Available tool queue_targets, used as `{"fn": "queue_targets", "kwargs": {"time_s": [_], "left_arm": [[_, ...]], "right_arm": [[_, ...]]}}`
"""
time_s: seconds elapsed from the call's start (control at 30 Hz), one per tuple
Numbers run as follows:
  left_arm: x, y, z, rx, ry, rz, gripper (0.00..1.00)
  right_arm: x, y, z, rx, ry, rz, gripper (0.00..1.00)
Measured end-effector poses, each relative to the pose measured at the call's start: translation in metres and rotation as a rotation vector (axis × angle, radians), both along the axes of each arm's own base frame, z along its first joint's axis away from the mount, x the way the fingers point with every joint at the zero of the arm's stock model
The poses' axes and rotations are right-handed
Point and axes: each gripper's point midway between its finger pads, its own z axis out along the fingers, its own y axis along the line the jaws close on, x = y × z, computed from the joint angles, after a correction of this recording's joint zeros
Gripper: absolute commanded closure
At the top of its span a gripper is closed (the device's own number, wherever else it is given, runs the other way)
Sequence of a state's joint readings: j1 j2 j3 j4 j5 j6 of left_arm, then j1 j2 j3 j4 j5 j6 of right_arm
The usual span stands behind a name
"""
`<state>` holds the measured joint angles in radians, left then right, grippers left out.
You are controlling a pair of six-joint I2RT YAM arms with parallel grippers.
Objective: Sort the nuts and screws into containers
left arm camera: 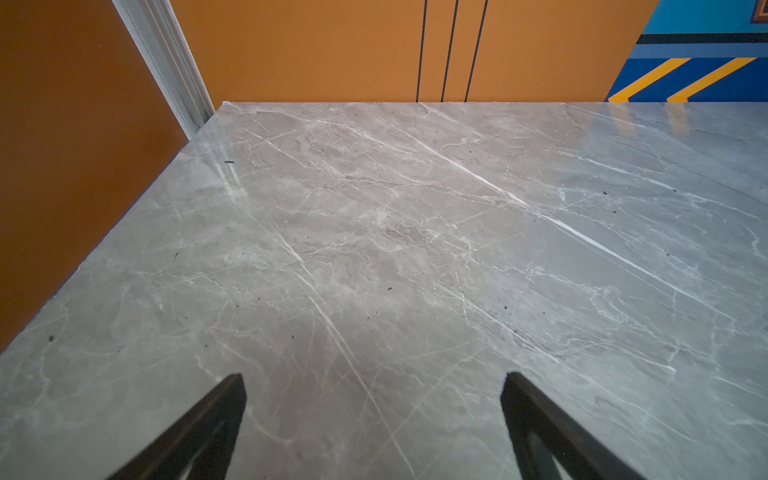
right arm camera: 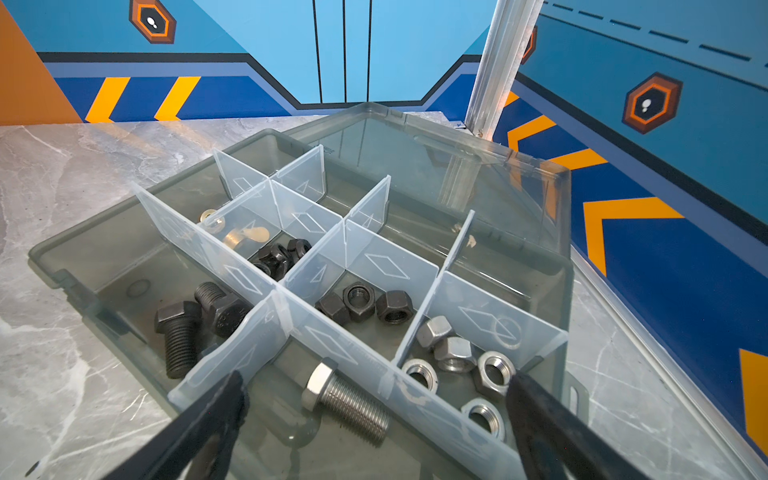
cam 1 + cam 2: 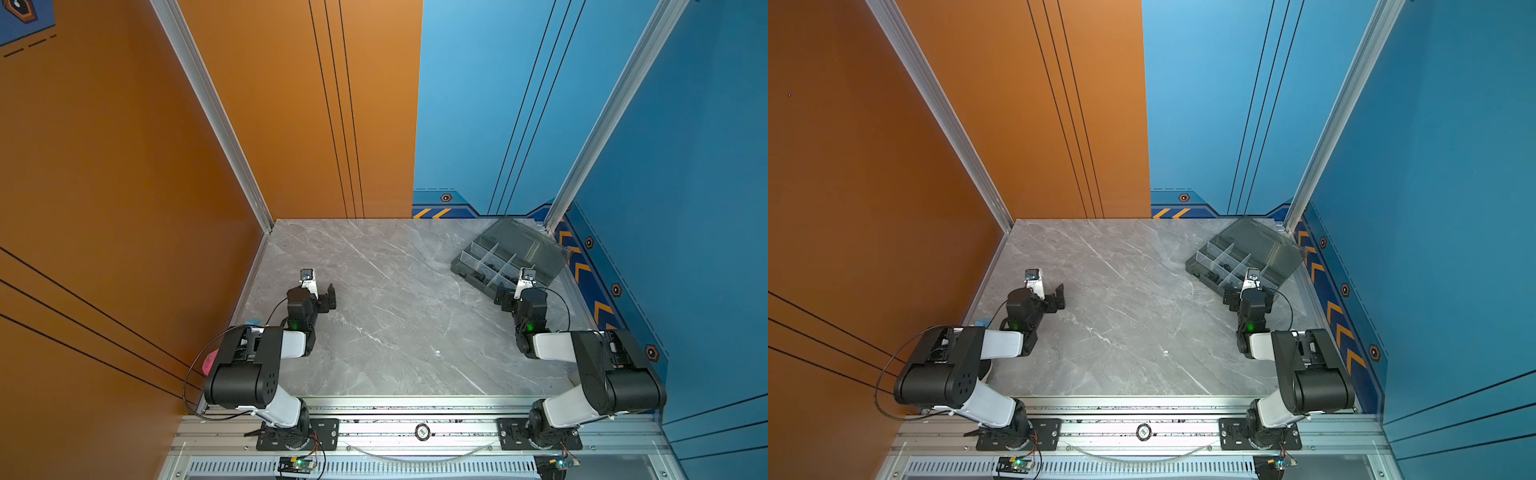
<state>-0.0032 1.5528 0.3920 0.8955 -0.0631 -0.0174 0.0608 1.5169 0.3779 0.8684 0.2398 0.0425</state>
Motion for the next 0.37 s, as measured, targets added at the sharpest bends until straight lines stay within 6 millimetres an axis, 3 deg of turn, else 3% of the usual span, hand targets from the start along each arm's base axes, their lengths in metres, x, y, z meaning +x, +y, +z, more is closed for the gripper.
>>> {"fn": "queue_targets", "kwargs": {"time_s": [0.37], "left_arm": [[0.0000, -0.0003, 0.0000, 0.006, 0.000, 0.003, 0.02]], "right_arm": [[0.0000, 0.0000, -0.0001, 0.000, 0.000, 0.000, 0.00]]}}
